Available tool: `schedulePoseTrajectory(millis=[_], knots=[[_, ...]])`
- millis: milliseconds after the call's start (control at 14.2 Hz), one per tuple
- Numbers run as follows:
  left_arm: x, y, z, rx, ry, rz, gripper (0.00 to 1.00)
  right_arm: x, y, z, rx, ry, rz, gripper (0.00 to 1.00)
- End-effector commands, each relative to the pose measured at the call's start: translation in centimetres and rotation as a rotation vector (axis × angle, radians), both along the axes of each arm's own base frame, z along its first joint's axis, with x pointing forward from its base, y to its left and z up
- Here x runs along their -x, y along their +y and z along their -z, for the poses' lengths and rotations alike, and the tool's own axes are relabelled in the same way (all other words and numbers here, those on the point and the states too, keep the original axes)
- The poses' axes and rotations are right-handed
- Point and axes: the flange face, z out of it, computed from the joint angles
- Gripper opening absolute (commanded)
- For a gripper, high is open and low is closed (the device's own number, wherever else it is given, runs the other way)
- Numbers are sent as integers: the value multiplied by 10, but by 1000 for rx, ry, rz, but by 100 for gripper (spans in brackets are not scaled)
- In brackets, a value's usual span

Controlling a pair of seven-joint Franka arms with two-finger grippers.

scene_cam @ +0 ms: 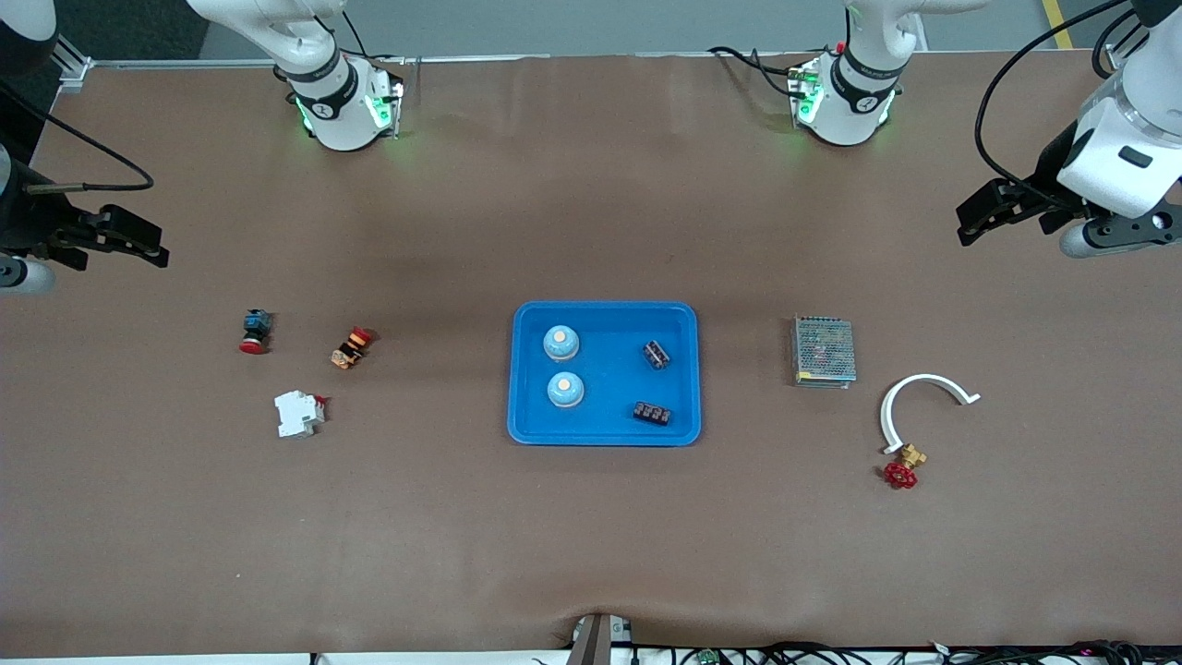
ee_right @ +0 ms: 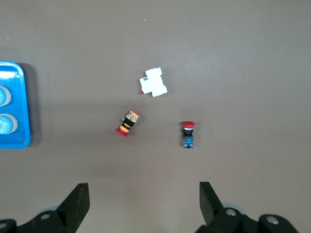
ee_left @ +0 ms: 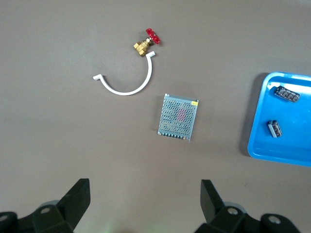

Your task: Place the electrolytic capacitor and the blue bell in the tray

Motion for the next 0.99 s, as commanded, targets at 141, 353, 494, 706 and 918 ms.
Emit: schedulePoseTrajectory(millis=[141, 353, 494, 706, 918], knots=[[-1, 5, -5, 22, 12, 74, 100, 4, -17, -14, 6, -19, 28, 100], [-1, 7, -5, 21, 13, 107, 100, 4, -17, -14, 6, -20, 28, 100], [-1, 6, -5, 21, 14, 97, 100, 4, -16, -13, 6, -17, 28, 100], [-1, 6, -5, 21, 14, 96, 100, 4, -14, -13, 5, -16, 24, 100], [-1, 6, -5, 21, 14, 93, 100, 4, -14, -10, 4, -11, 31, 100]])
